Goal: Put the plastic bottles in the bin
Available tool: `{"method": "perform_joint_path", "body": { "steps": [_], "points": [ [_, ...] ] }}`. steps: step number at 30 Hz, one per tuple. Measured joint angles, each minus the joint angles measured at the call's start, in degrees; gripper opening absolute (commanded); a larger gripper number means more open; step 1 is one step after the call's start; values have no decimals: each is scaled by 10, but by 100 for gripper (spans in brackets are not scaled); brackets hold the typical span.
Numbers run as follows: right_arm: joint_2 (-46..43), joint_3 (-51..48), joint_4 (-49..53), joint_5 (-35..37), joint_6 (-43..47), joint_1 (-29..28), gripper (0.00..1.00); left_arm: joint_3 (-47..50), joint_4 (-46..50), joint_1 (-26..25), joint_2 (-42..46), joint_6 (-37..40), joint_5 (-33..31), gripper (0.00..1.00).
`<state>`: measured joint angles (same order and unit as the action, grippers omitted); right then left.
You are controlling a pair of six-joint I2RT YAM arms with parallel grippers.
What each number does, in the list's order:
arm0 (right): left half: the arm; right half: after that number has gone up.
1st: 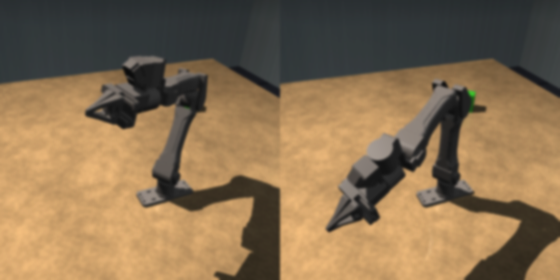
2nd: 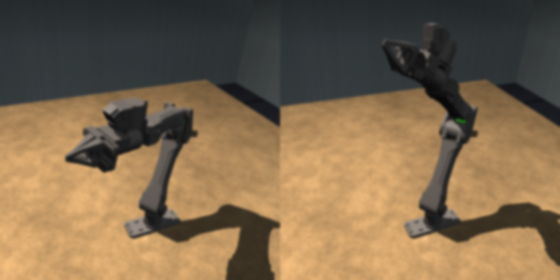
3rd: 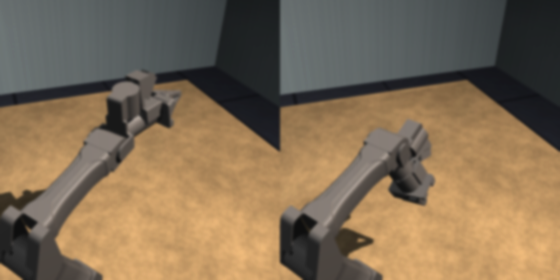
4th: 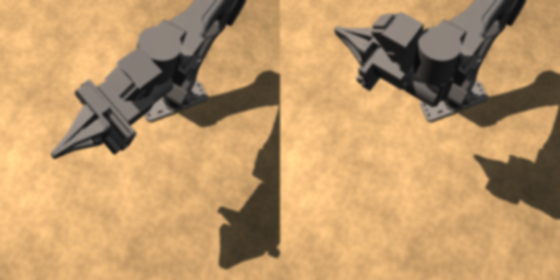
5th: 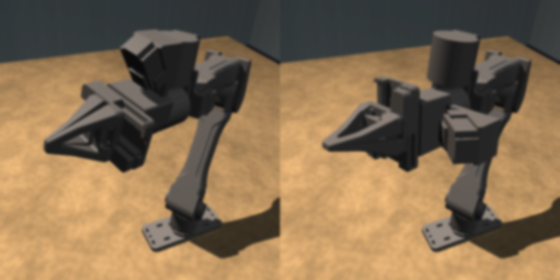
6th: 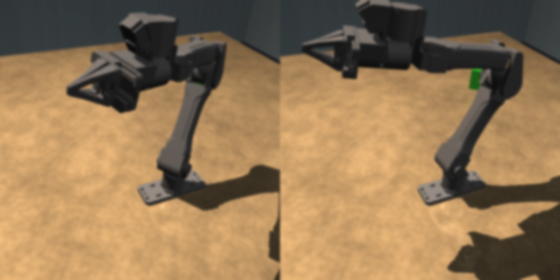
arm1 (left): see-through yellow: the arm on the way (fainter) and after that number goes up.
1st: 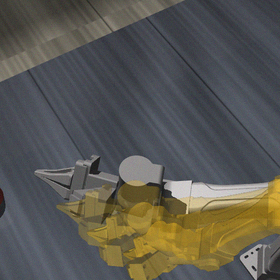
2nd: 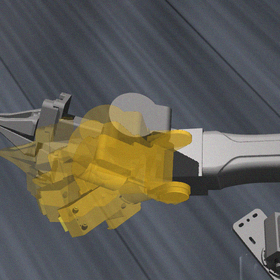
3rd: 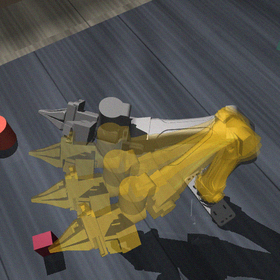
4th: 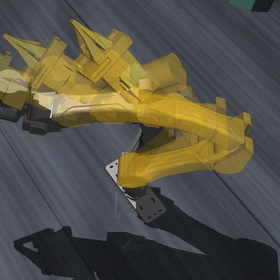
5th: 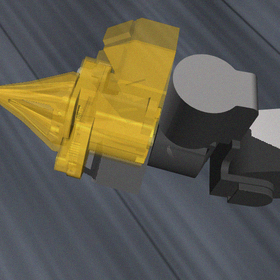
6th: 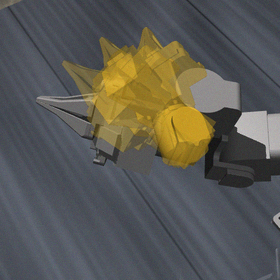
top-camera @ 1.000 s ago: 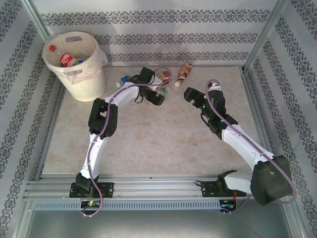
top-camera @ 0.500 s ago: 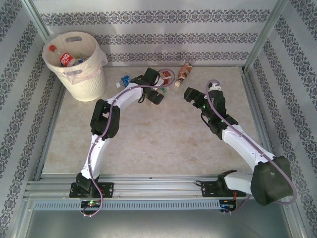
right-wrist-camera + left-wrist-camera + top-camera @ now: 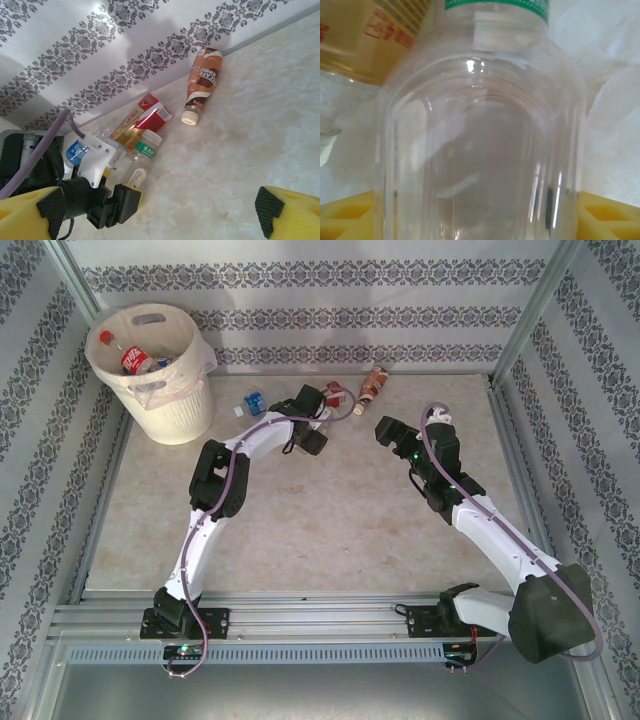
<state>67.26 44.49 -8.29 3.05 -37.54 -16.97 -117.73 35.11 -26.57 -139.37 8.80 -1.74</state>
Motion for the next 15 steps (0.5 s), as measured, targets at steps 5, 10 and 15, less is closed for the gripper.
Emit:
{"method": "perform_joint_path", "body": {
  "steps": [5, 10, 15],
  "points": [
    [0, 0, 0, 1, 6, 0, 98, 15, -8, -1, 12, -5, 0, 58],
    [1, 0, -3, -14, 23, 0, 98, 47, -12, -1, 39, -18, 1, 55],
    [11, 0, -14, -35, 58, -7, 98, 120, -35, -1, 113, -29, 38, 54]
  ]
}}
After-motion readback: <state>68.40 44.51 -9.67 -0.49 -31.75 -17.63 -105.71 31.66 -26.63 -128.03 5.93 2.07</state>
